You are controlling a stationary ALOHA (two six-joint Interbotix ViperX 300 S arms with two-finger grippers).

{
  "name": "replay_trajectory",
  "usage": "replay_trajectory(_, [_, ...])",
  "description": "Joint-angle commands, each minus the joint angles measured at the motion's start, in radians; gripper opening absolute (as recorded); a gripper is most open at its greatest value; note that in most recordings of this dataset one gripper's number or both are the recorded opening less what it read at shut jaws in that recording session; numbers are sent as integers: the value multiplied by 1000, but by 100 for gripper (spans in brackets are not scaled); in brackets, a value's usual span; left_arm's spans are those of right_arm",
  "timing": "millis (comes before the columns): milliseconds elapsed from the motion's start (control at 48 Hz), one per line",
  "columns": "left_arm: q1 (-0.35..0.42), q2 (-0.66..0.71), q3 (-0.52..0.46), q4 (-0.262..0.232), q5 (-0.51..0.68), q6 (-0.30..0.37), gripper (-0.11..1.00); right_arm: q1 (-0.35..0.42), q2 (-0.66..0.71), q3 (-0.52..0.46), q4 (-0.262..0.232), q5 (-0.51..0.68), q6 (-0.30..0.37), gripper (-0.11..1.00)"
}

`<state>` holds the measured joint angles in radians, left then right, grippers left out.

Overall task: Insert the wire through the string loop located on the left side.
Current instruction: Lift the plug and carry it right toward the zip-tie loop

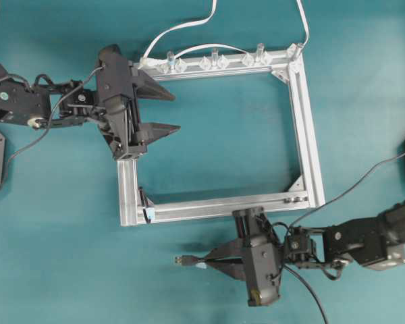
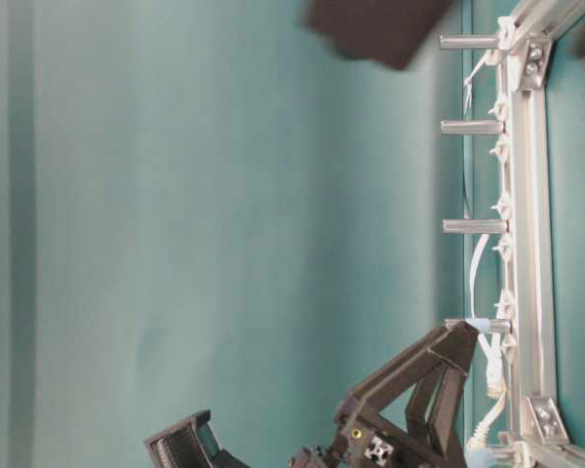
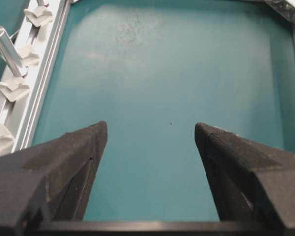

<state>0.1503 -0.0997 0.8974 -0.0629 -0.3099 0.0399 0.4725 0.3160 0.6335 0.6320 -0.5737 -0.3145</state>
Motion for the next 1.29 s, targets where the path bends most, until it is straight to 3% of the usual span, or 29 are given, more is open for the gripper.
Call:
replay_trajectory(0, [-11,-23,-17,3,-3,2,77,0,-67,-11,0,17,-21,7])
replay_trajectory(271, [-18,-21,-17,3,-5,0,77,-8,-127,-9,0,91,-80,7])
replay_trajectory(709, [-21,-23,-18,3,-3,2,77,-18,-132,-2,0,97,-80,7])
replay_trajectory(1272, [-29,-23,-17,3,-3,2,77,-89,-133,6,-6,98,-91,7])
